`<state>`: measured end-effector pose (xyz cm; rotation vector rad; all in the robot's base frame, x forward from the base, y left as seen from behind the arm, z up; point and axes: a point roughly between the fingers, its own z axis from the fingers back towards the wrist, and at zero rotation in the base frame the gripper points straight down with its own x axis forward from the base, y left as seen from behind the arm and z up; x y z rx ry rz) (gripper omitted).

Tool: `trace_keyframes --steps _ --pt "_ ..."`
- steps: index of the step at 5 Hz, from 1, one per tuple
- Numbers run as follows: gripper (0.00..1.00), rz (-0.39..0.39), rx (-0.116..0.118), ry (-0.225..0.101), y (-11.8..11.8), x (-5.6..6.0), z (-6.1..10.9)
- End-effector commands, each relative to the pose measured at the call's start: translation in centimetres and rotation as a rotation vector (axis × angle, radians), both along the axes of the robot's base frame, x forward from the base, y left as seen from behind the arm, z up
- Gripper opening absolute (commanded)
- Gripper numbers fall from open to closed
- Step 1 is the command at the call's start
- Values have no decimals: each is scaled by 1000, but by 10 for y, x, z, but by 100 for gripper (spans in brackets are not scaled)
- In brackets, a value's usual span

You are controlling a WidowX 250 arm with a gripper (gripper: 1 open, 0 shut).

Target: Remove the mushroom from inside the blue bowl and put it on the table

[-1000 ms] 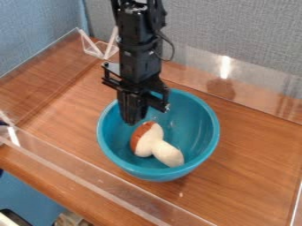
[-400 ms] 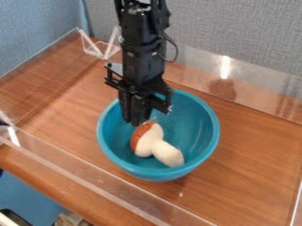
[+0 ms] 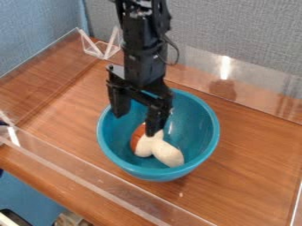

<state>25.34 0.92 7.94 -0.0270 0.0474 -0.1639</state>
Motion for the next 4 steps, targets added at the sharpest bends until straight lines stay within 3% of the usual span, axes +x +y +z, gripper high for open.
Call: trace_keyframes --steps 1,4 --pt "100 -1 1 -23 -3 6 -3" --pt "100 7 10 21 -6 10 -29"
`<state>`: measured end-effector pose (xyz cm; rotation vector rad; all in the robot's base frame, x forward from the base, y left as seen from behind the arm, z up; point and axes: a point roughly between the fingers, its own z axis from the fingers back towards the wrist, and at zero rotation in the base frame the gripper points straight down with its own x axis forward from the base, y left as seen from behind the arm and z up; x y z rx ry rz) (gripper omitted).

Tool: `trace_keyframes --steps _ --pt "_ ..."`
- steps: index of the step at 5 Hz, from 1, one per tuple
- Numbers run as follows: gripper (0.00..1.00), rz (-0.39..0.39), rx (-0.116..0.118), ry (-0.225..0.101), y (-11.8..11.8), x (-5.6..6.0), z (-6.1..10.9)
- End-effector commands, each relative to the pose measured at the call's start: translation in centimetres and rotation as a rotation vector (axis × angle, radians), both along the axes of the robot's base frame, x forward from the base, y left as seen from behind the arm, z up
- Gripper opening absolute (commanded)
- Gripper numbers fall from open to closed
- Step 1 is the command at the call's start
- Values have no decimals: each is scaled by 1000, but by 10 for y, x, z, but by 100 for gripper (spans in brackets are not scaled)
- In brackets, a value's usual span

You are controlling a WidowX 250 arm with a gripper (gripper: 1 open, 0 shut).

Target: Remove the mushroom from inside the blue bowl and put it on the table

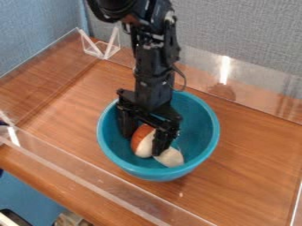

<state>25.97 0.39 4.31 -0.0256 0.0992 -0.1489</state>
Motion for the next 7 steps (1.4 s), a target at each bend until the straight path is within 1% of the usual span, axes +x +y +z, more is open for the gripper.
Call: trace_keyframes --steps 1,2,3,4,5,6,7 --pt "0 -9 7 -25 0 3 4" --pt "0 -12 3 -36 2 2 11" --pt "0 -11 -5 -56 5 2 24" --pt "0 -8 -14 -79 8 1 38" --pt "0 14 -22 -110 20 2 59" --pt "0 74 0 -124 55 11 75" --pt "0 113 23 -102 82 13 72"
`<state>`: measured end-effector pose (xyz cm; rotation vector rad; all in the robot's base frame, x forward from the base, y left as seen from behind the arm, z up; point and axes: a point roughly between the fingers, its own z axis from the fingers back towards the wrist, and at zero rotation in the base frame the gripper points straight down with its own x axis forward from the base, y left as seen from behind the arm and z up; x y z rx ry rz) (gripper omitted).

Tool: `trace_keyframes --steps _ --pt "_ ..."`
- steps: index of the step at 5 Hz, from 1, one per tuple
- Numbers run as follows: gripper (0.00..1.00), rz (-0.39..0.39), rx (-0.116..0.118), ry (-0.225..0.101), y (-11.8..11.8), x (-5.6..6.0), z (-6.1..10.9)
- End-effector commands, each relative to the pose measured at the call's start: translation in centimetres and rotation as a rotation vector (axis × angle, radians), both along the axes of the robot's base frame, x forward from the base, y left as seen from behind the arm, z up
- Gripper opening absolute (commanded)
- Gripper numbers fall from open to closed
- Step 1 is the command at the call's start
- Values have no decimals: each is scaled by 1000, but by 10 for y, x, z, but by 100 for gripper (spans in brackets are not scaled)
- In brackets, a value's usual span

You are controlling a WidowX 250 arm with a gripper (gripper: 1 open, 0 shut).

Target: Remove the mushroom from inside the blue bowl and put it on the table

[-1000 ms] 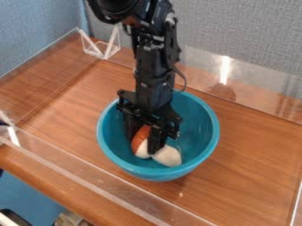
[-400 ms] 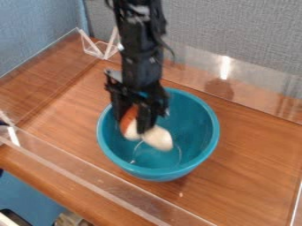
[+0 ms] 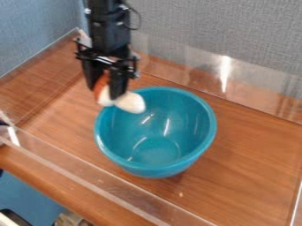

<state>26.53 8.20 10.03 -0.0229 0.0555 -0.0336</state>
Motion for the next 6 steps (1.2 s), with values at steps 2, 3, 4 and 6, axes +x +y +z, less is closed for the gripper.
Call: trace_keyframes --steps 2,3,4,6 --pt "0 15 37 -32 16 6 3" --pt "0 18 41 -23 17 6 -2" --pt "0 19 43 -17 17 5 -4" --pt "0 19 49 -3 17 3 -11"
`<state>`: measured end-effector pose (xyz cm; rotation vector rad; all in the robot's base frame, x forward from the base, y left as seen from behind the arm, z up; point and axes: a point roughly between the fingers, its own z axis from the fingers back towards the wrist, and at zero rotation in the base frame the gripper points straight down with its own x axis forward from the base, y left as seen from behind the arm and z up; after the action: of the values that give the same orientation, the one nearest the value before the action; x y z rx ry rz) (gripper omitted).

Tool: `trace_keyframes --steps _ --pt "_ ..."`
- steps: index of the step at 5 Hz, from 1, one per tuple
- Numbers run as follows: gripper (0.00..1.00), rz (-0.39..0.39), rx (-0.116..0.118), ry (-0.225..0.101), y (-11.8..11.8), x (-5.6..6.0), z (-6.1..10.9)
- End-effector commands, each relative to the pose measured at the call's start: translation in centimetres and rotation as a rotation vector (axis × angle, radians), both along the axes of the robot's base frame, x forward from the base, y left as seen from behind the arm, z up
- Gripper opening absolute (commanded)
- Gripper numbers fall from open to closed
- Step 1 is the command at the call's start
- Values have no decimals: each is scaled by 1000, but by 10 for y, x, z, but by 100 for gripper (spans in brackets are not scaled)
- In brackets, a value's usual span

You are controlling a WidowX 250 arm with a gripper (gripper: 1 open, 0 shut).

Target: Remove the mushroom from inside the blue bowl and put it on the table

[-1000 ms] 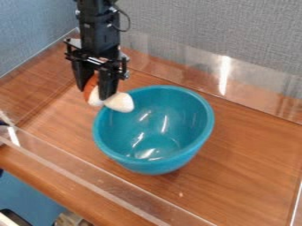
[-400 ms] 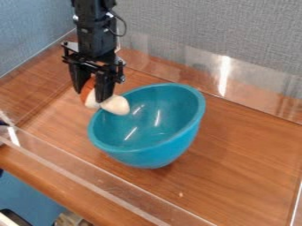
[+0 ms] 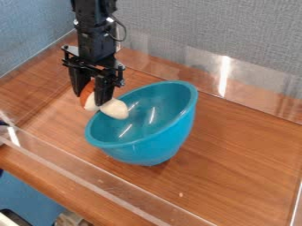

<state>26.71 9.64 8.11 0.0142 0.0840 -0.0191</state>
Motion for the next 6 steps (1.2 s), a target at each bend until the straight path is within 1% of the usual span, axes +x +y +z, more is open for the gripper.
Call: trace_keyframes --steps 1,2,4,6 --pt "0 30 8 -41 14 -2 14" --pt "0 60 6 -46 28 -6 17" --pt "0 105 11 -37 53 -14 16" --pt "0 124 2 -26 65 -9 6"
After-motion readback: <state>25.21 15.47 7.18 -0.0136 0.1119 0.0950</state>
